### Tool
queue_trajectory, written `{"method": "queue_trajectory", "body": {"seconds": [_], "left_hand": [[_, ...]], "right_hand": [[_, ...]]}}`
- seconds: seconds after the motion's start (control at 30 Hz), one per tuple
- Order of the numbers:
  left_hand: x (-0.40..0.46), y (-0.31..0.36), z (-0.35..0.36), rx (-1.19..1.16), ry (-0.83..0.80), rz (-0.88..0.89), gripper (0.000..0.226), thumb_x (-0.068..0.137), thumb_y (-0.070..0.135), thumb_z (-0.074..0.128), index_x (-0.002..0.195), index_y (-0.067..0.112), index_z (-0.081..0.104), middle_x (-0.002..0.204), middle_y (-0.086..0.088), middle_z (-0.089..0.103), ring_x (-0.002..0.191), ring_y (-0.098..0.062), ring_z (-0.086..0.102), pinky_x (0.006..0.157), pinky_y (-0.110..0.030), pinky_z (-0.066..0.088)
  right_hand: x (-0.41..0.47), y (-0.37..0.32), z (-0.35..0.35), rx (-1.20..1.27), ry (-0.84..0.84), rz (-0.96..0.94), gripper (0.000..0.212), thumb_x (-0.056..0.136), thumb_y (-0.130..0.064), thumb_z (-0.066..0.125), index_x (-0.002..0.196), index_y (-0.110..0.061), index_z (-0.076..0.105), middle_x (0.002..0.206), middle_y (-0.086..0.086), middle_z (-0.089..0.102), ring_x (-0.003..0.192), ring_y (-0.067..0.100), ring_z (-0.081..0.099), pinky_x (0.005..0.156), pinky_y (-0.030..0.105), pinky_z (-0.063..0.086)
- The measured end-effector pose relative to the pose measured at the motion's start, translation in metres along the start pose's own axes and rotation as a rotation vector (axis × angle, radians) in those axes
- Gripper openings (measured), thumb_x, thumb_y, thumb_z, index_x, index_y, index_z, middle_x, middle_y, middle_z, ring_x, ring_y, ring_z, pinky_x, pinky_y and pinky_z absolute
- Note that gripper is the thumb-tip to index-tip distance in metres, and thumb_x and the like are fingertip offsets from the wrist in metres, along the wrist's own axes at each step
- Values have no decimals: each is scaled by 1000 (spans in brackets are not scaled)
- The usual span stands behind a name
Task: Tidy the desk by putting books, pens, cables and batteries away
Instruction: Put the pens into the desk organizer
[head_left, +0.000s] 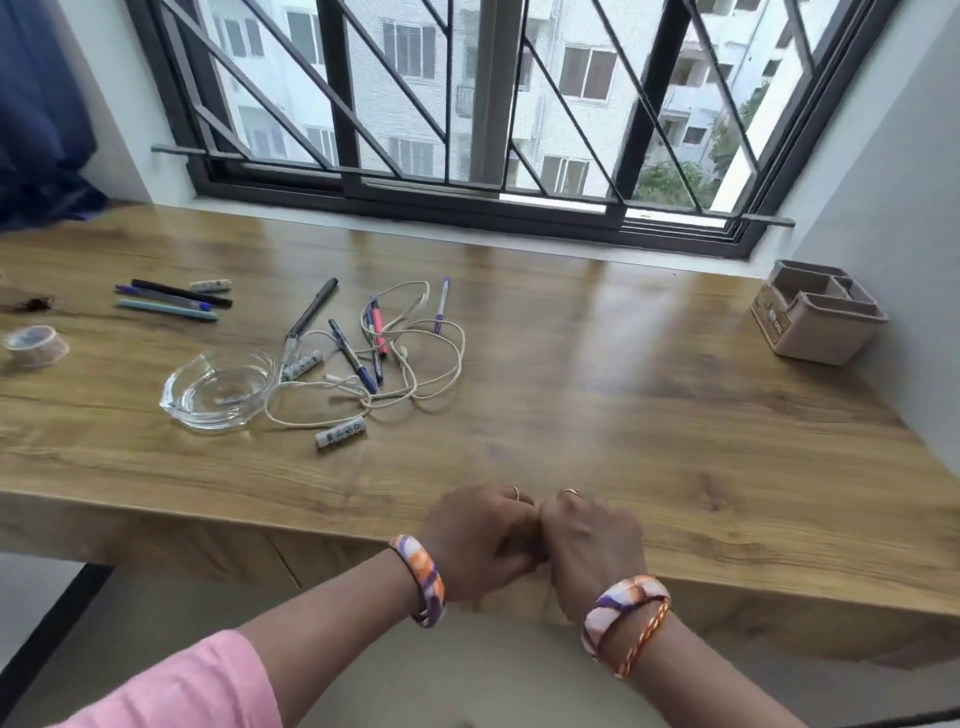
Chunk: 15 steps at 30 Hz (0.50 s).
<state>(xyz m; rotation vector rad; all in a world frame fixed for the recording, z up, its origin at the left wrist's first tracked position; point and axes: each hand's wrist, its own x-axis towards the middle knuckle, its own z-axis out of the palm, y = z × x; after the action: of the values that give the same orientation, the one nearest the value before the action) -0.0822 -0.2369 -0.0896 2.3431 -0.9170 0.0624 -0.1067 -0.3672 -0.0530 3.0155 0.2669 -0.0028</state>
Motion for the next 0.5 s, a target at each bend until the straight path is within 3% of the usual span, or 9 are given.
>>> {"method": "queue_trajectory", "body": {"seconds": [0.03, 0.07, 0.13, 0.2, 0.27, 0.33, 0.4, 0.5], "left_hand": [[2, -5, -8, -74, -47, -10, 24, 70, 36, 52, 62, 15, 60, 64, -3, 61, 60, -19, 56, 51, -29, 44], [3, -9, -17, -123, -90, -23, 24, 71, 33, 55, 64, 12, 62, 66, -4, 63, 62, -17, 56, 54, -30, 44], [4, -19, -38, -142, -193, -69, 19, 76, 28, 62, 78, 11, 69, 79, -4, 69, 72, -15, 60, 64, -26, 47], [2, -31, -61, -90, -254, -139, 18, 81, 26, 64, 93, 15, 70, 97, 1, 70, 79, -4, 58, 65, -8, 39], [-4, -43, -82, -23, -276, -222, 19, 84, 29, 63, 99, 18, 67, 100, 6, 67, 78, 2, 55, 63, -1, 33], [-11, -56, -103, 9, -259, -327, 22, 84, 32, 63, 101, 19, 66, 94, 10, 65, 83, 2, 57, 67, -5, 37], [-16, -67, -124, -18, -223, -419, 19, 82, 30, 66, 98, 19, 66, 85, 15, 61, 78, 5, 57, 67, -7, 41], [-17, -83, -155, -110, -69, -514, 5, 79, 23, 71, 82, 24, 69, 72, 19, 66, 74, 6, 60, 63, -5, 43]], "right_hand": [[9, -4, -5, 3, -93, -63, 11, 83, -7, 57, 89, -14, 63, 104, 10, 64, 99, 30, 61, 63, 28, 35], [18, -6, -9, 34, -213, -115, 14, 88, -9, 49, 82, -17, 58, 111, 9, 62, 108, 29, 58, 64, 25, 33], [35, -8, -20, 34, -387, -217, 33, 88, -15, 53, 61, -19, 36, 98, 11, 61, 108, 28, 58, 55, 21, 29], [55, -6, -24, 39, -489, -314, 45, 80, -21, 67, 56, -17, 29, 76, 11, 53, 87, 27, 59, 50, 23, 27], [71, -7, -26, -4, -573, -427, 47, 66, -30, 80, 54, -9, 40, 57, 6, 42, 55, 24, 45, 45, 20, 25], [88, -13, -25, 14, -604, -499, 41, 64, -37, 80, 62, -4, 55, 51, 4, 38, 51, 27, 41, 46, 22, 29], [104, -23, -24, 135, -566, -530, 34, 72, -37, 72, 61, -10, 55, 54, 6, 42, 62, 30, 46, 52, 24, 33], [131, -42, -32, 348, -416, -497, 22, 77, -40, 68, 76, -19, 63, 78, 5, 62, 72, 19, 50, 55, 23, 34]]}}
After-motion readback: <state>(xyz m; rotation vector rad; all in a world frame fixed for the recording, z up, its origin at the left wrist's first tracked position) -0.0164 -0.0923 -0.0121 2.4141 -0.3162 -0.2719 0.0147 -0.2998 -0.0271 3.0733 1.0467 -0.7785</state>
